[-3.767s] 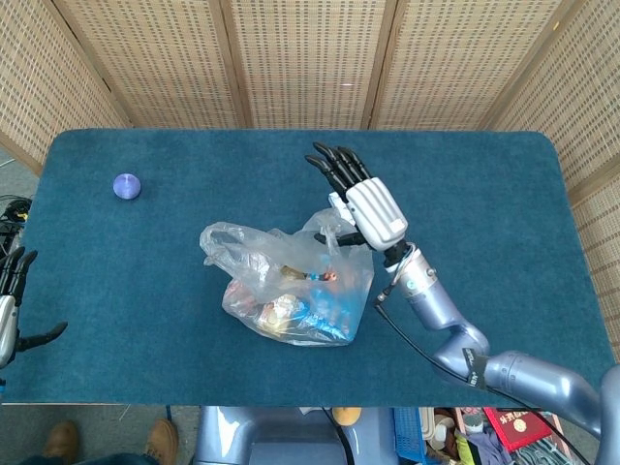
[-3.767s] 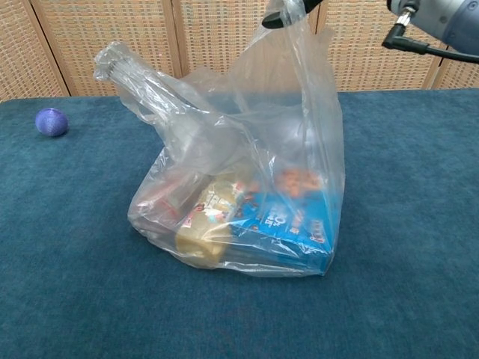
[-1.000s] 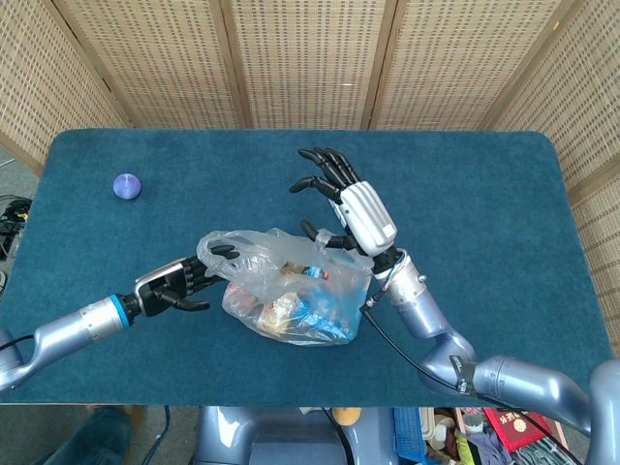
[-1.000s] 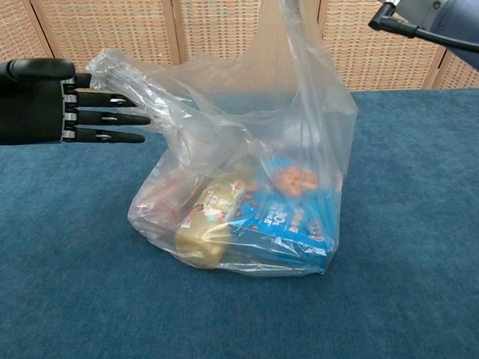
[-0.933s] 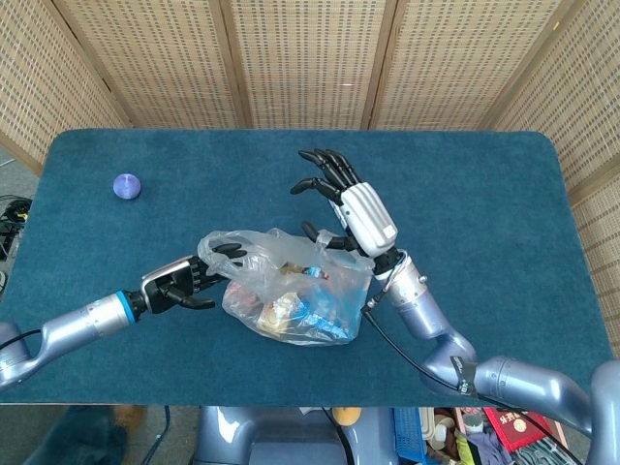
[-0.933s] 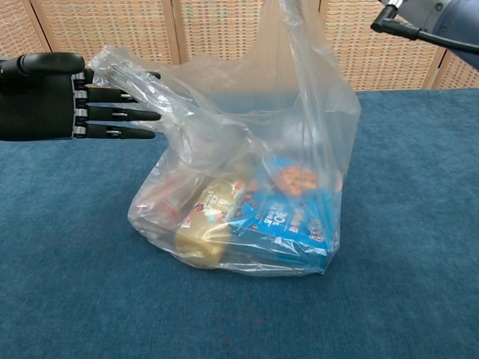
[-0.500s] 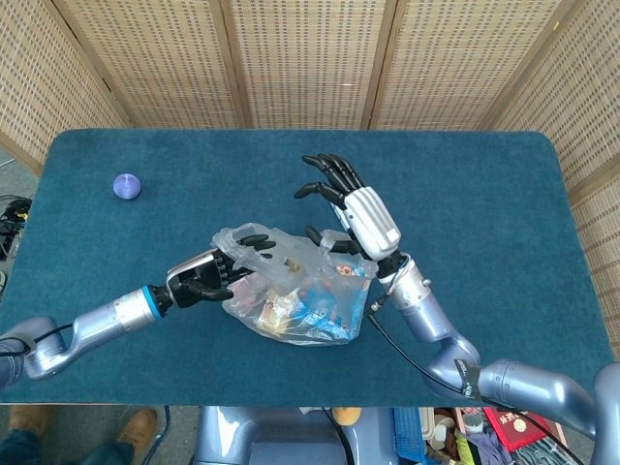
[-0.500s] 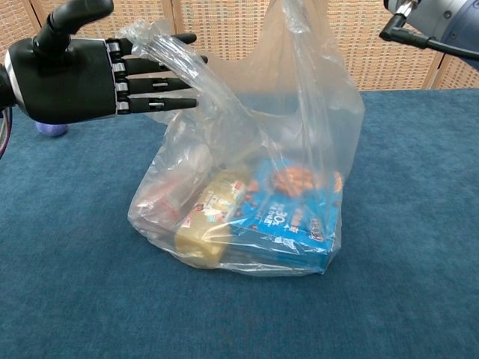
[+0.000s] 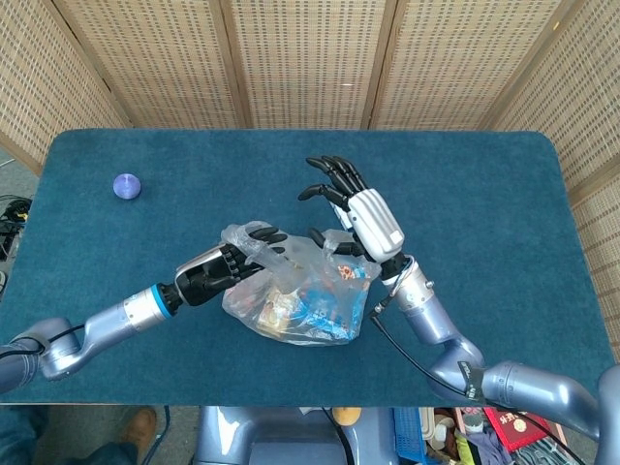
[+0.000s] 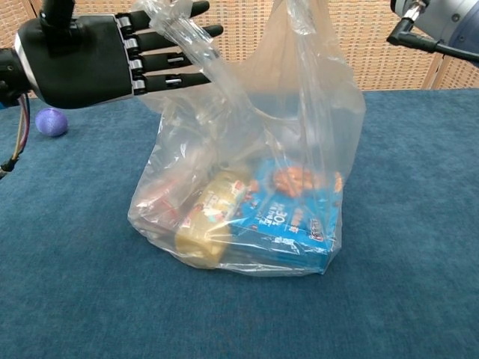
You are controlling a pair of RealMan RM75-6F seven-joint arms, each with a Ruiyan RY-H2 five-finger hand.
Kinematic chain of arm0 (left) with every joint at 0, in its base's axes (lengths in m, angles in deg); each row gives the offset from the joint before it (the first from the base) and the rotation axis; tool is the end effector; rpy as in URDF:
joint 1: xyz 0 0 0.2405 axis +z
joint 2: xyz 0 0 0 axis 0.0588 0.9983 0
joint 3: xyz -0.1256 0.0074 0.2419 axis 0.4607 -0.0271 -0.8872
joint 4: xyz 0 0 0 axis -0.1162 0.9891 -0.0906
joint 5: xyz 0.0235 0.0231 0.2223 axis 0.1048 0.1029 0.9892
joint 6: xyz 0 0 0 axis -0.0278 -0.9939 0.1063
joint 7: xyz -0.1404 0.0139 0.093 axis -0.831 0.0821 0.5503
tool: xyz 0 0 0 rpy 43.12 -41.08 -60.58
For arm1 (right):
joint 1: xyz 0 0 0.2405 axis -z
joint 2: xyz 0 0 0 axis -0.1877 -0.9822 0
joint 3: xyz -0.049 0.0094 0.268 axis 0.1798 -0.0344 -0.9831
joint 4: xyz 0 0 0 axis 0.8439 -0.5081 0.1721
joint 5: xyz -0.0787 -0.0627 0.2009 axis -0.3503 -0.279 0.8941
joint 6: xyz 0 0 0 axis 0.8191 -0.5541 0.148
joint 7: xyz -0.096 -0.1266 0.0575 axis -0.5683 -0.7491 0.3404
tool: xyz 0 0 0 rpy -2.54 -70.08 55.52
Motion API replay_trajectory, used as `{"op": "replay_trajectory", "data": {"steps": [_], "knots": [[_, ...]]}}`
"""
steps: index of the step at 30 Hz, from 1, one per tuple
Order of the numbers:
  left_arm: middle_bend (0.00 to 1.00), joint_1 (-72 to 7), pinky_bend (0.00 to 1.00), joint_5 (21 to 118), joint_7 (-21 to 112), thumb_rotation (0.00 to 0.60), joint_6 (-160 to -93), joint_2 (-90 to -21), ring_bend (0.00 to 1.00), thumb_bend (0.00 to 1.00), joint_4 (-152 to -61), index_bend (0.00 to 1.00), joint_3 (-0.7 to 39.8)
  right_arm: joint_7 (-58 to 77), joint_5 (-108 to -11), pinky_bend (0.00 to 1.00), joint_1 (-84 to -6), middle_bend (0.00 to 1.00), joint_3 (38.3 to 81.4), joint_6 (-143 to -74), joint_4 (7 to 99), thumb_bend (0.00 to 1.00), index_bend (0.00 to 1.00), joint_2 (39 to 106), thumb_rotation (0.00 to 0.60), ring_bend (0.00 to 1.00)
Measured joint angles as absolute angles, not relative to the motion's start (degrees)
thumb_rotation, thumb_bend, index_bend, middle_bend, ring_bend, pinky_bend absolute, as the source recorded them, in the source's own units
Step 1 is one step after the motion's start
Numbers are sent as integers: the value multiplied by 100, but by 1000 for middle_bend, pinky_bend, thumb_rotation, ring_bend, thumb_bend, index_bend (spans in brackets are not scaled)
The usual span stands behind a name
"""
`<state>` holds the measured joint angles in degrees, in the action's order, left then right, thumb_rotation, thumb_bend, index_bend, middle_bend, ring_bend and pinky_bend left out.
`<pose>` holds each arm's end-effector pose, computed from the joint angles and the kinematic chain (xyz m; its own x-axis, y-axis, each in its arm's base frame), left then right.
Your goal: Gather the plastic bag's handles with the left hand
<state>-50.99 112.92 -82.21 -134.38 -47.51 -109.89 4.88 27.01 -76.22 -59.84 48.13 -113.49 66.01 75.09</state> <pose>-0.1124 0.3686 0.0340 -0.5973 0.7935 -0.1167 0.3266 0.3735 0.8682 -0.0277 -0.4129 0.0599 -0.2342 -0.1463 0.9611 -0.7488 -0.6034 -0.2743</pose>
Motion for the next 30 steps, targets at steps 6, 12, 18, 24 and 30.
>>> {"op": "replay_trajectory", "data": {"steps": [6, 12, 18, 24, 30], "knots": [[0, -5081, 6, 11416, -8525, 434, -13761, -4576, 0, 209, -11018, 0, 334, 2718, -7622, 0, -5978, 111, 4816, -11349, 6594, 427, 328, 7518, 600, 0], [0, -5108, 0, 11283, -8246, 416, -13703, -4581, 0, 209, -11048, 13, 374, 2712, -7646, 0, -5968, 110, 4814, -11380, 6661, 428, 328, 7518, 600, 0], [3, -5359, 0, 11164, -7911, 419, -13193, -4792, 25, 209, -11088, 47, 450, 2646, -7652, 0, -5932, 111, 4813, -11405, 6810, 427, 328, 7457, 600, 0], [18, -5573, 0, 11245, -7716, 417, -12957, -4904, 38, 209, -11048, 77, 356, 2585, -7617, 0, -5930, 110, 4781, -11398, 6871, 429, 328, 7434, 600, 0], [59, -5749, 0, 11221, -7679, 412, -12832, -4927, 60, 210, -10967, 147, 356, 2530, -7626, 0, -5937, 111, 4760, -11411, 6947, 427, 329, 7420, 600, 0]]}}
